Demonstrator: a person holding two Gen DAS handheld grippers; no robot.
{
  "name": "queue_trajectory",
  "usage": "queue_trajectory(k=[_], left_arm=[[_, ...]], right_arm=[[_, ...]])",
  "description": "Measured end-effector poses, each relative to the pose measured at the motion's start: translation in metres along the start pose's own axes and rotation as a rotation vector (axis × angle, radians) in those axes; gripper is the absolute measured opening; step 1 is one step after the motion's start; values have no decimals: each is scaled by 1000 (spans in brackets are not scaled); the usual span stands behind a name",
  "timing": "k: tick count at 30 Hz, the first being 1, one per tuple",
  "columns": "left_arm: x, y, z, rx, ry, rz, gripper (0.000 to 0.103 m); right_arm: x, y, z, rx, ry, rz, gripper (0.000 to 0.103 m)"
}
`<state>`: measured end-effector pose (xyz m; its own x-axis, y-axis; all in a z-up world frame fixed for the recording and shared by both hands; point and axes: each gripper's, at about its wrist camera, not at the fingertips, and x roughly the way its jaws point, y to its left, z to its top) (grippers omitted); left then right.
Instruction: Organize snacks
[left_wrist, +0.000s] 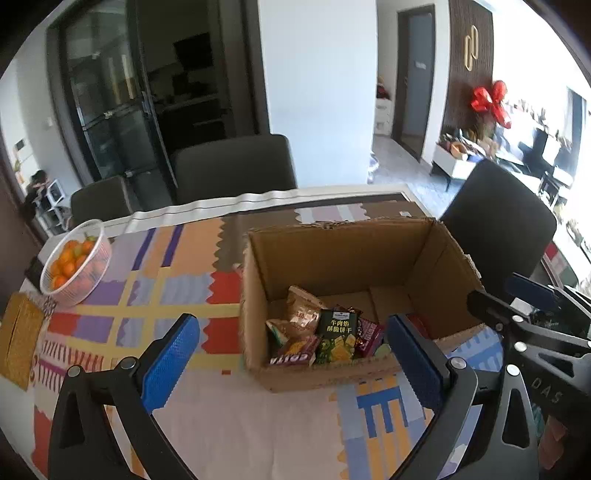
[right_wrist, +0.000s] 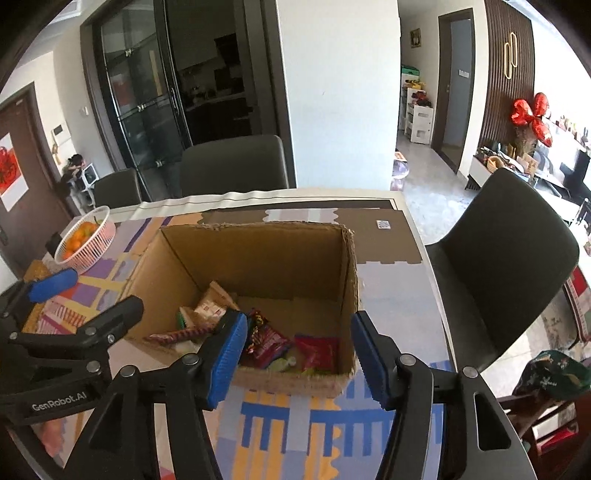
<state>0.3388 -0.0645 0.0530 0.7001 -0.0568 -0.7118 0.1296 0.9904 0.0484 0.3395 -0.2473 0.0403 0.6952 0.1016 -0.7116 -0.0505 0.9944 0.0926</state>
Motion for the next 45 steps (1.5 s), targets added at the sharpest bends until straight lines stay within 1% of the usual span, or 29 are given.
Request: queue_trajectory(k=[2,6,7,9,12,17,20,24,27,33,37,45], left_arm=[[-11,0,-8,9,-12,13,103],[-38,4,-29,-4,-57,32,103],[-44,4,-34,-1,-66,33,103],[-59,2,-46,7,-91,38,103],[-79,0,-64,11,-116,21,103],[-107,-3,-90,21,-143,-8,103],[-122,-4,-105,17,-155,-33,103],[-143,-5,-126,0,-172,-65,103],[-155,-5,-140,-8,-177,-73,103],[-179,-2,-161,-49,-206,-71,103],[-193,-2,-169,-33,-230,-62,103],[-211,-3,-176,-7,-277,-48,103]], right_arm=[[-11,-1,-6,7,-17,-17,59],[-31,0,-19,-4,-57,-51,60],[-37,1,-24,-9,-69,-62,61],[-52,3,-36,-19,-92,-91,67],[-71,6,-55,-22,-121,-84,70],[-102,9,-87,-4,-145,-54,71],[-119,12,-102,-8,-166,-58,73],[-145,16,-120,-15,-215,-72,77],[-162,21,-134,-24,-244,-81,79],[-186,28,-156,-50,-270,-99,79],[-198,31,-166,-49,-279,-83,80],[-215,37,-182,-63,-295,-98,80]])
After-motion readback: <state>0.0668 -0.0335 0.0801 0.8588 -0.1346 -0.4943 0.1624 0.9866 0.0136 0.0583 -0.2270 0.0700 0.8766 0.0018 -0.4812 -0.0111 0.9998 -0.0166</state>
